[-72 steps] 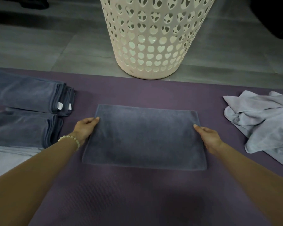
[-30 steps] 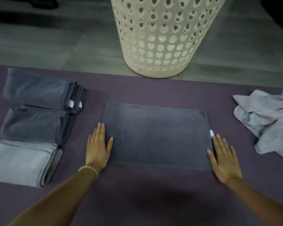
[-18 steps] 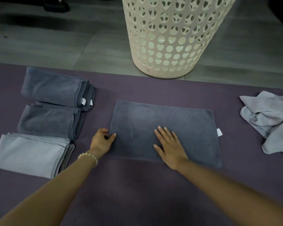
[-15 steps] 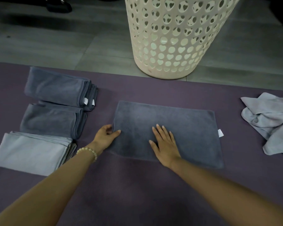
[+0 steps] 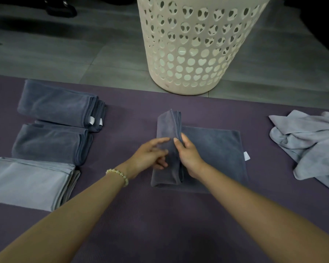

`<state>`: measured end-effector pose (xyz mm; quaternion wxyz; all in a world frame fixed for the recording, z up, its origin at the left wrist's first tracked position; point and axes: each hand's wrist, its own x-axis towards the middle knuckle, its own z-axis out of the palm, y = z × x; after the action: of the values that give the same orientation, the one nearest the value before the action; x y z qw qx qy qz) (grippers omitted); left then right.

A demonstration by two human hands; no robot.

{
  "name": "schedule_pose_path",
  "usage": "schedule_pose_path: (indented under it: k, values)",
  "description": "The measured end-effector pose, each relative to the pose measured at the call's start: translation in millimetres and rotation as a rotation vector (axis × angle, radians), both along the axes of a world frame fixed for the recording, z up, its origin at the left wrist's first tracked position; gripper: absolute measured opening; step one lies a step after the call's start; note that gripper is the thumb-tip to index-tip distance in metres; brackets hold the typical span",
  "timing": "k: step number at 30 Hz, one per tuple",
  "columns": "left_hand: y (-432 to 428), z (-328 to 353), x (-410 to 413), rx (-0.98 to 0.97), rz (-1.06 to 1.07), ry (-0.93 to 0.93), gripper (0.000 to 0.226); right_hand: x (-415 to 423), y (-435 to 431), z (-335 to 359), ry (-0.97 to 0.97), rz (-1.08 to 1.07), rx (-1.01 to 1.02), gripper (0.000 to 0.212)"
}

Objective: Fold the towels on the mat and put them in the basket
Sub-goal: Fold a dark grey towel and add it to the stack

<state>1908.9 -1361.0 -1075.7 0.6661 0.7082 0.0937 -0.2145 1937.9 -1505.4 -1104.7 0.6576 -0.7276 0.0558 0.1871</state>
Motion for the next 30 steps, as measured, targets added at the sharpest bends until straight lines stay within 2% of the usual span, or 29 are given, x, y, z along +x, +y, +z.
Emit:
schedule_pose_path:
  k: [2, 4, 7, 10, 13, 16, 19, 21, 26, 30]
  values:
    - [-7, -6, 11, 0.044, 0.228, -0.157, 0.023, 3, -25, 12, -0.069, 0.018, -0.054, 0.040]
    - [-18, -12, 19, 0.161, 0.271, -0.260, 0.028, 6, -58, 18, -0.115, -0.018, -0.112, 0.041]
    - [-48, -29, 21, 0.514, -0.068, -0.392, 0.051, 0, -112, 9, -0.102, -0.136, -0.128, 0.040]
    - [-82, -52, 16, 0.891, -0.402, -0.470, 0.057, -9, -156, -17, 0.010, -0.233, -0.226, 0.039]
    - [-104, -74, 12, 1.114, -0.485, -0.452, 0.064, -16, -173, -39, 0.102, -0.308, -0.186, 0.031]
    - [-111, -86, 11, 1.191, -0.421, -0.487, 0.080, -10, -168, -44, 0.044, -0.329, -0.229, 0.026]
    - [-113, -86, 21, 1.162, -0.378, -0.512, 0.074, -1, -166, -44, -0.153, -0.362, -0.400, 0.032]
    - [-114, -83, 29, 1.166, -0.374, -0.523, 0.072, 2, -171, -44, -0.205, -0.371, -0.457, 0.035]
    - [-127, -79, 39, 1.243, -0.426, -0.474, 0.064, 3, -185, -50, -0.136, -0.371, -0.487, 0.029]
    - [-127, -76, 62, 1.314, -0.402, -0.574, 0.072, 3, -183, -50, -0.111, -0.423, -0.457, 0.021]
